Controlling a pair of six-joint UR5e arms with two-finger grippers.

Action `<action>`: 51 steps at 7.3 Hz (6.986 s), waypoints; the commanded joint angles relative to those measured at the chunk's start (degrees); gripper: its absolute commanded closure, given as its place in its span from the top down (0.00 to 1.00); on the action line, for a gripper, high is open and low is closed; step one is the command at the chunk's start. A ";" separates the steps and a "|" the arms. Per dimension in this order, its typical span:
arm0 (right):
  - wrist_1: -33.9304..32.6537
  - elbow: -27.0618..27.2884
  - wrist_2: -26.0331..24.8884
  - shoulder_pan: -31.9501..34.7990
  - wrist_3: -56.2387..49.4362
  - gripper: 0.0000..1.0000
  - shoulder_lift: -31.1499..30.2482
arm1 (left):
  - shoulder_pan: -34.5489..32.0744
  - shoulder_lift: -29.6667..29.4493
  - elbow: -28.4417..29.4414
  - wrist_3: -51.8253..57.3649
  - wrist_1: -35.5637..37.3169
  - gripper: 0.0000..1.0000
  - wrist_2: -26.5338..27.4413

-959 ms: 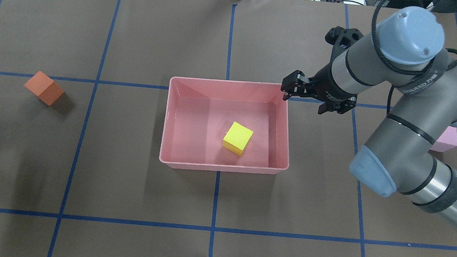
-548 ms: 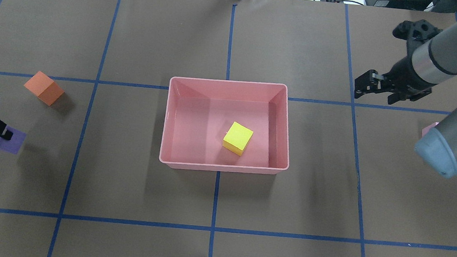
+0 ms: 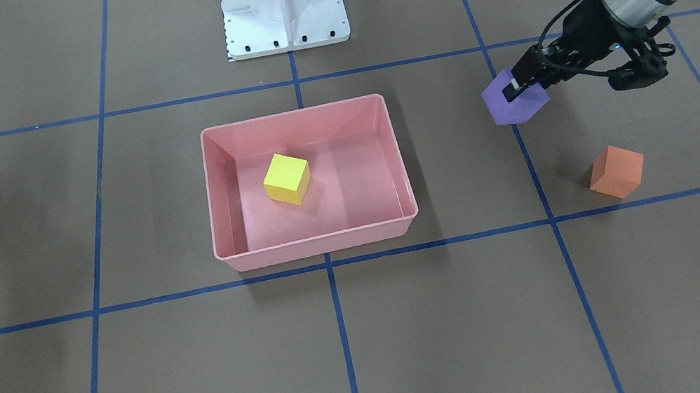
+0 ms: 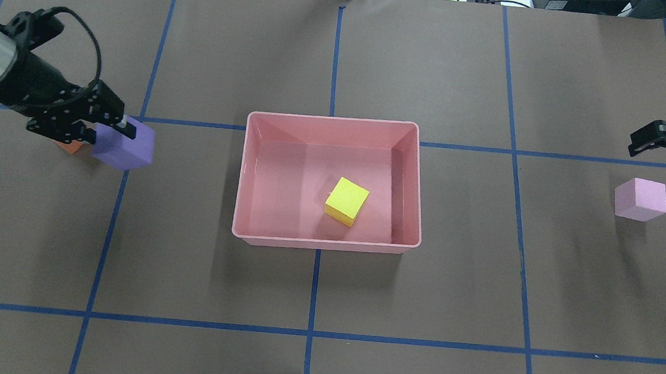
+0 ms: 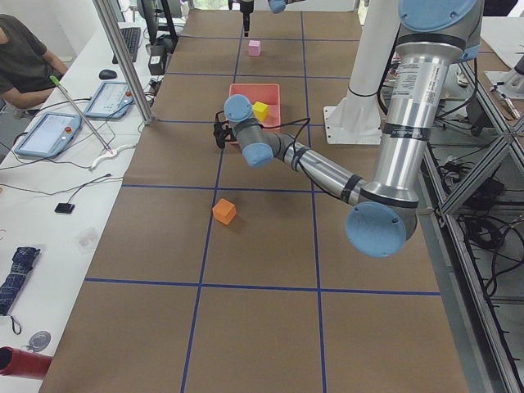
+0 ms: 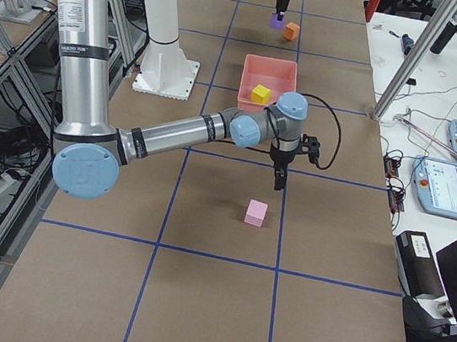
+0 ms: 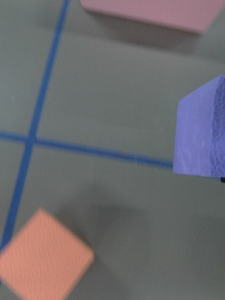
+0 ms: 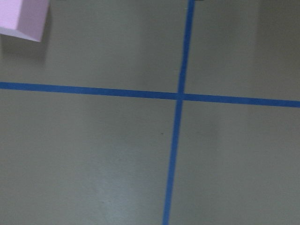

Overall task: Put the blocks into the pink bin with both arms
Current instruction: 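Carry the purple cube into the bin beside the yellow cube and release, then grasp the lilac cube with the right gripper while the left gripper withdraws, then carry the lilac cube into the bin and release it behind the yellow cube, then grasp the orange cube with the left gripper while the right gripper withdraws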

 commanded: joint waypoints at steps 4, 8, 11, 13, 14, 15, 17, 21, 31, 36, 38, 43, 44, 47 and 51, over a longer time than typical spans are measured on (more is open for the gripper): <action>21.07 -9.11 1.25 5.89 5.74 0.99 -8.19 | 13.78 -24.00 4.38 -6.74 21.86 0.00 14.66; 30.92 -14.20 9.60 2.49 24.60 0.98 -6.97 | 18.63 -24.28 5.71 -6.57 21.79 0.97 23.09; 30.92 -13.65 5.30 -3.43 27.72 0.93 -7.74 | 18.90 -24.19 5.62 -6.65 21.88 0.99 23.82; 30.74 -13.99 3.20 -5.35 27.10 0.93 -7.75 | 18.90 -24.19 5.44 -6.74 21.88 0.99 24.70; 30.57 -14.00 1.79 -6.32 27.10 0.92 -7.58 | 18.90 -24.01 5.44 -6.74 21.88 0.99 24.88; 30.39 -14.34 0.82 -7.55 27.01 0.80 -7.14 | 18.90 -23.92 5.53 -6.74 21.88 0.99 24.88; 30.39 -14.26 1.59 -6.69 26.93 0.00 -6.78 | 18.81 -23.92 5.01 -6.65 21.88 0.99 24.79; 5.33 -1.65 5.03 -3.78 29.46 0.00 5.22 | 14.26 -5.87 -7.10 13.50 21.26 0.99 24.09; 2.18 -6.09 -10.88 -30.76 65.16 0.00 31.54 | -2.28 3.23 6.67 48.34 17.13 0.99 18.46; 2.09 -6.09 -12.19 -31.20 65.24 0.99 31.18 | -2.54 2.00 13.50 57.10 12.32 0.99 18.72; 2.18 -6.09 -14.04 -31.99 65.07 1.00 30.92 | -2.46 0.52 14.93 58.21 12.47 0.99 18.64; 2.18 1.26 -9.76 -27.27 60.71 1.00 24.10 | -2.28 -1.15 19.49 63.49 12.47 0.99 18.90; 2.18 1.82 -8.09 -25.51 58.76 1.00 23.02 | -2.28 -1.07 19.59 63.40 12.47 0.99 18.81; 2.09 3.57 -4.75 -21.38 56.12 1.00 19.95 | -1.93 -1.16 21.62 63.40 12.38 0.88 18.38; 1.83 2.97 -0.18 -14.01 47.28 1.00 17.13 | -2.02 -0.55 16.73 57.63 13.09 0.00 7.79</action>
